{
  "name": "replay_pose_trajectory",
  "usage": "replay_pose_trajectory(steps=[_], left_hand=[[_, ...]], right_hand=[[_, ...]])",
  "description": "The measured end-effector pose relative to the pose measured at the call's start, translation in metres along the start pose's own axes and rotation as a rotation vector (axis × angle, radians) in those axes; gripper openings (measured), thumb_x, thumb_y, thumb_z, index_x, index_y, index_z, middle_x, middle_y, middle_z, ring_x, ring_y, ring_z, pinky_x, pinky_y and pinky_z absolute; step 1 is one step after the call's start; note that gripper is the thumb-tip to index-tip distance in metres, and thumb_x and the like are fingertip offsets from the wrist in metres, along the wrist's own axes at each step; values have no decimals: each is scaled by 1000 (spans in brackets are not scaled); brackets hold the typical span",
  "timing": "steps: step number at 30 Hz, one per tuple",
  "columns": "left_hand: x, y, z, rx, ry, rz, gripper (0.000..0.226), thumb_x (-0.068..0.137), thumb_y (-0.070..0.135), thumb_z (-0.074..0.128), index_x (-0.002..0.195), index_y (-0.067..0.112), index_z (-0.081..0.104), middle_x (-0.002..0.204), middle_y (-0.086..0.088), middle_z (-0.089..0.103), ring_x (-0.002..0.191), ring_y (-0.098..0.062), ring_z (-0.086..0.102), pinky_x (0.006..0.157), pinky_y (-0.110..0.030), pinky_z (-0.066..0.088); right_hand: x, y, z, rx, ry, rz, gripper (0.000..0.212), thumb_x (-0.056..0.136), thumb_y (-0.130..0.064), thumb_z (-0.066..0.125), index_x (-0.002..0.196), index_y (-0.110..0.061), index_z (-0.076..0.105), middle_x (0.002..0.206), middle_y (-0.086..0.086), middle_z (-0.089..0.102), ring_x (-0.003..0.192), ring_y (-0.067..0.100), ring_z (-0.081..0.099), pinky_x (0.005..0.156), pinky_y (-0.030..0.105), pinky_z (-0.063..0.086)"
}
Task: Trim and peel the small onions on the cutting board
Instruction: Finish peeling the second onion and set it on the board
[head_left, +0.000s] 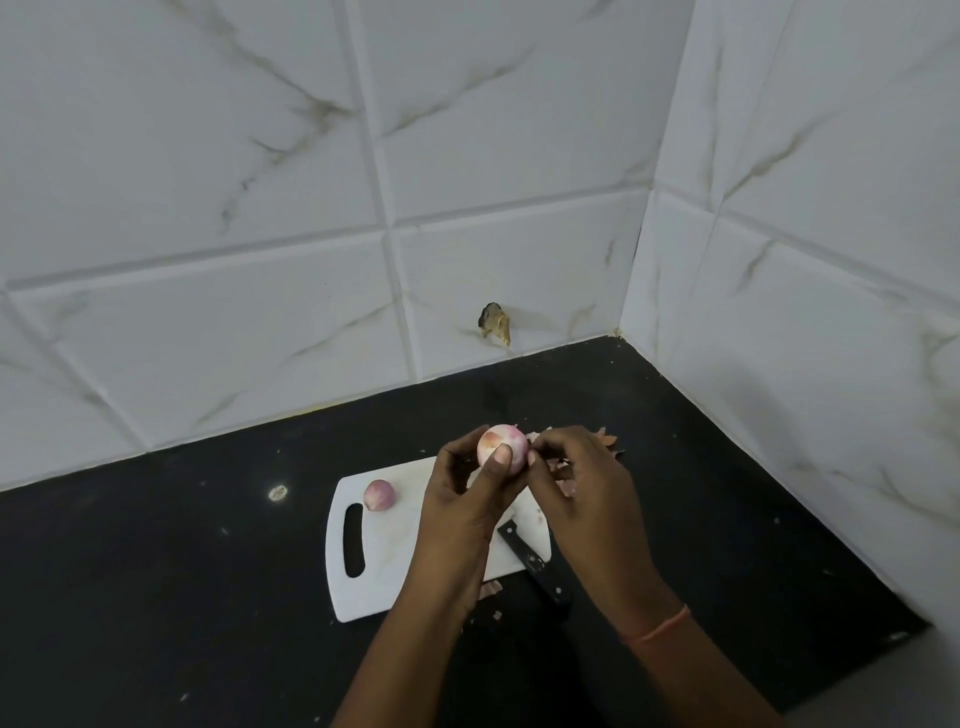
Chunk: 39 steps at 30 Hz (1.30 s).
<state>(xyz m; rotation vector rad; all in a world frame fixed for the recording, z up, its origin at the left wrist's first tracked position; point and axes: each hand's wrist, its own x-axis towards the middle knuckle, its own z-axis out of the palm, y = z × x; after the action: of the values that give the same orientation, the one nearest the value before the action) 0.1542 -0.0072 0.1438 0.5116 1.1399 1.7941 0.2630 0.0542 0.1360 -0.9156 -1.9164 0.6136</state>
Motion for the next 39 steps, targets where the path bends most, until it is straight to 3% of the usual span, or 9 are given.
replay_pose_trajectory(steps=[3,6,11,15,18,23,26,30,39], left_hand=[[1,0,-2,-5,-46,-44,47,82,28,68,124,9,63,120,-11,71,112,-25,69,92,-30,58],[0,2,-2,-64,-103,-108,37,88,25,60,121,9,65,117,-11,73,111,-24,70,89,-27,58],[-3,3,0,-174,-140,-224,48,88,28,56,124,-3,61,119,-20,71,110,-28,70,88,-27,59],[1,4,-1,-252,-106,-245,51,89,30,55,125,-6,60,121,-23,69,113,-29,68,95,-31,56],[5,3,-2,-310,-82,-284,52,91,33,57,126,-6,59,125,-24,67,114,-28,68,89,-28,58],[7,4,-2,-306,-57,-288,48,87,34,60,117,-4,65,113,-20,73,106,-25,72,89,-29,59],[12,7,-6,-258,-18,-273,57,78,35,66,120,-4,63,100,-11,76,90,-16,75,80,-25,61],[20,6,-10,-187,17,-238,74,73,35,69,129,-10,53,92,-9,75,84,-13,74,74,-23,60],[30,5,-15,-51,45,-137,61,71,34,73,113,-6,53,108,-21,71,91,-22,76,77,-26,61]], right_hand=[[2,2,-1,41,-81,23,9,93,-26,58,99,-20,60,95,-10,61,91,9,61,75,29,55],[7,3,-7,188,-182,205,7,95,-18,56,98,-22,61,93,-7,63,87,9,62,72,24,53],[13,1,-15,452,-185,416,12,96,-11,54,94,-18,64,86,2,67,74,10,64,63,21,51],[8,1,-13,399,-49,341,9,95,-17,59,92,-19,68,84,-1,71,80,12,69,73,30,57],[4,-7,-8,405,41,290,10,88,-13,69,91,-22,66,88,-6,70,84,12,69,73,30,57],[7,-10,-3,289,-51,38,18,89,-15,69,106,-20,70,103,-8,70,98,14,67,78,31,57],[9,-6,-1,191,-28,-83,16,87,-10,70,102,-14,72,100,-6,68,95,15,66,78,35,56],[13,-2,5,142,-3,-119,11,84,-16,70,94,-12,73,96,-6,67,92,12,65,76,32,56],[31,8,9,9,-213,-94,8,94,-15,61,101,-17,63,97,-10,60,93,4,58,80,16,48]])
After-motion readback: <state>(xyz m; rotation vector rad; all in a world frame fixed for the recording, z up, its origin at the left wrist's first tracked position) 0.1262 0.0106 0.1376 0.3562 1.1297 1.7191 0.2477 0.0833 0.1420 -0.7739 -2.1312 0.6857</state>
